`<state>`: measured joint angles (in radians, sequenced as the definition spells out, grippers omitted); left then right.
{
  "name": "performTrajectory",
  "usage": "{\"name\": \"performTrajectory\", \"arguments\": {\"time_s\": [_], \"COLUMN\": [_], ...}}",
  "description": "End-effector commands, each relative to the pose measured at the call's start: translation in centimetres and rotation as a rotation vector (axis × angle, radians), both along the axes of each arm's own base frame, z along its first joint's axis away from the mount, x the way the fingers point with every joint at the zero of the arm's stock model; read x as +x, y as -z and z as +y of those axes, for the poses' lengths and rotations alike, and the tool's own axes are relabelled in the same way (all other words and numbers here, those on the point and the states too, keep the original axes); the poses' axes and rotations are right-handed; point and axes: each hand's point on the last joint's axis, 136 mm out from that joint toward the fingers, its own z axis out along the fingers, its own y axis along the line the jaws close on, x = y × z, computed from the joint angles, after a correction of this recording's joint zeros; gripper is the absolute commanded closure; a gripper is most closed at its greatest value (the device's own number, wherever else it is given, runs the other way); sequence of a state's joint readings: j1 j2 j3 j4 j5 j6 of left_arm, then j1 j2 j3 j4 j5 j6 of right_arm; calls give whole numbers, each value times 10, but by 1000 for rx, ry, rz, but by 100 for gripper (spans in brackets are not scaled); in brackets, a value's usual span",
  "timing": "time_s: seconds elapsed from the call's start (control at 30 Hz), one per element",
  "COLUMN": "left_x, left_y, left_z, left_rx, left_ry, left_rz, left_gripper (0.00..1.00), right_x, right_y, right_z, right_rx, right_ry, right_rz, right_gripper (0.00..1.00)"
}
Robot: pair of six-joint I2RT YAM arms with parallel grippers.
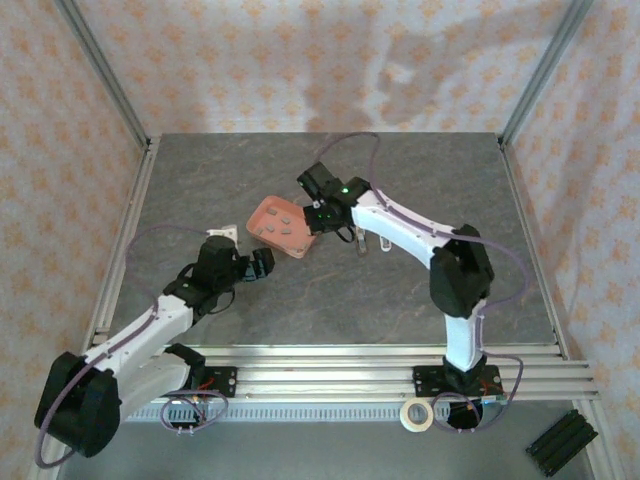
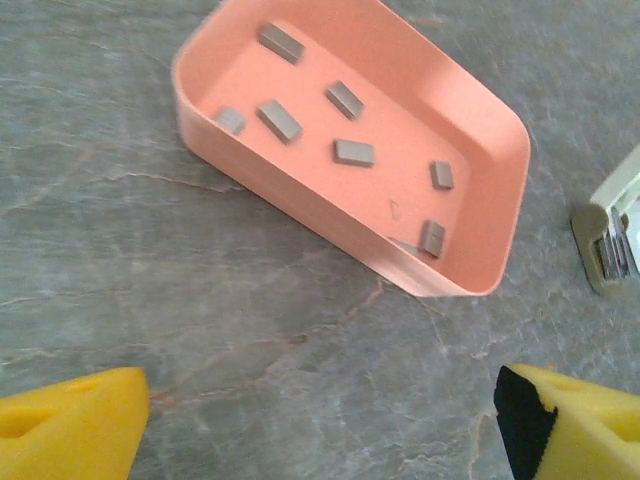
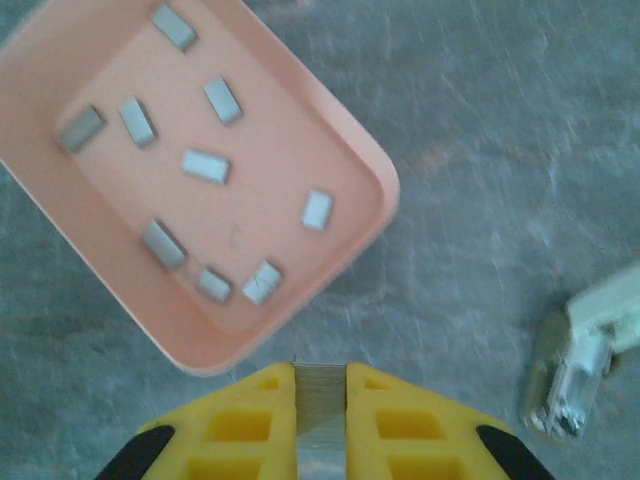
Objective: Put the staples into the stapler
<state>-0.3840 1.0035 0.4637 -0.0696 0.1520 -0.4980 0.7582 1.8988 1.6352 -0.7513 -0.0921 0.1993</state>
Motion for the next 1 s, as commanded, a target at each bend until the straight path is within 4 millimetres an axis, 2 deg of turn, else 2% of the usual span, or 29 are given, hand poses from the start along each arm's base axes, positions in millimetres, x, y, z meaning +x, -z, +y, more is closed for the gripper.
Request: {"name": "performTrajectory", "arguments": {"time_s": [0.0, 0.2, 0.27, 0.37, 0.67, 0.83, 0.97], "left_x": [15, 21, 22, 22, 21, 19, 18], "left_y": [-13, -10, -10, -8, -5, -3, 0], "left_z": [-13, -46, -54, -61, -60, -57, -56], "left_rx": [9, 40, 46, 47, 55, 65, 77], "left_ry": [-1, 74, 92, 98, 86, 82, 85], "left_rz": [-46, -48, -50, -53, -59, -60, -57], "left_gripper": [11, 10, 10, 10, 10, 10, 10], "right_x": [-13, -54, -71, -89, -107, -115, -118], "right_y": [-3, 8, 18, 32, 77, 95, 100], "right_z": [-24, -70, -86, -100, -112, -117, -116], "right_rx": [-4, -53, -77, -76, -69, -94, -98], "right_ry": [59, 115, 132, 149, 185, 191, 190], "right_rz": [-8, 39, 75, 132, 301, 355, 378], "right_gripper": [85, 85, 85, 85, 85, 85, 85]}}
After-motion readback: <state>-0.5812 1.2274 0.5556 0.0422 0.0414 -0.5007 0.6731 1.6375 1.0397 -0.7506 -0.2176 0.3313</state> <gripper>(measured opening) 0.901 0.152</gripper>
